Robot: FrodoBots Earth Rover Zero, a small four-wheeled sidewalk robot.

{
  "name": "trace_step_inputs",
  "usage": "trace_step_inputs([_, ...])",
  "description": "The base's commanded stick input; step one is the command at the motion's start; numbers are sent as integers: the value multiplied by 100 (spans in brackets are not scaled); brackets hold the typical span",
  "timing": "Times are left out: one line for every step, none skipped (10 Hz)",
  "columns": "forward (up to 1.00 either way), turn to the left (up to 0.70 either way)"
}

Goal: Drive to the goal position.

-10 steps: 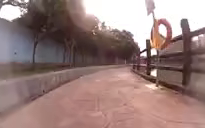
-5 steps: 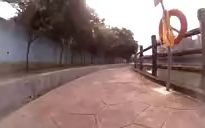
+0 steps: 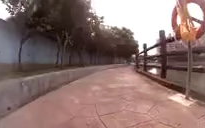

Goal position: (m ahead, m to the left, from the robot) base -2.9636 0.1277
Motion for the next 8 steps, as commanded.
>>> trace_step_inputs([0, 0])
trace_step_inputs([0, 0])
trace_step_inputs([0, 0])
trace_step_inputs([0, -2])
trace_step_inputs([0, -27])
trace_step_inputs([0, -72])
trace_step_inputs([0, -100])
trace_step_inputs([0, -100])
